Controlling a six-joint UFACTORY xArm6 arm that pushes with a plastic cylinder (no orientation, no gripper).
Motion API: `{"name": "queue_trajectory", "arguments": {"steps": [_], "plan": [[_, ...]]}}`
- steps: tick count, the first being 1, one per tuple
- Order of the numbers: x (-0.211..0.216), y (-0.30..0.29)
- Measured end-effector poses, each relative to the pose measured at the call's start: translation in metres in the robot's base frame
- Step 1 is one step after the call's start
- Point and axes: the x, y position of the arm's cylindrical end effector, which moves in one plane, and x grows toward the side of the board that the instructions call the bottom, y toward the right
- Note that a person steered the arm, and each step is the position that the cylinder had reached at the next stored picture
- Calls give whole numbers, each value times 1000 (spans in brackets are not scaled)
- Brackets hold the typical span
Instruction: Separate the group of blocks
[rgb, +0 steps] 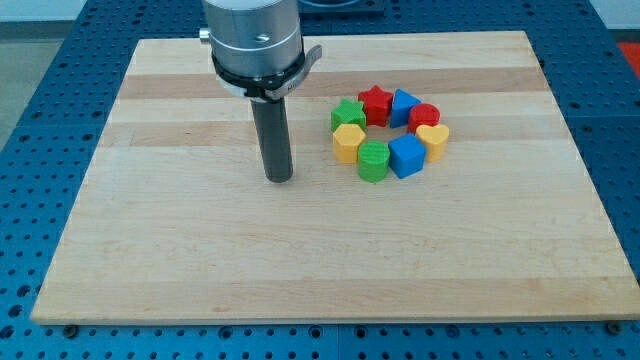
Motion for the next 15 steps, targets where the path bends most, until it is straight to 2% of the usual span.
{"name": "queue_trajectory", "arguments": {"steps": [1,3,5,6,7,8,10,13,15], "plan": [[0,0],[35,43],[37,164],[20,220],[-22,233],[-61,229],[-74,159],[-45,117],[-8,85]]}}
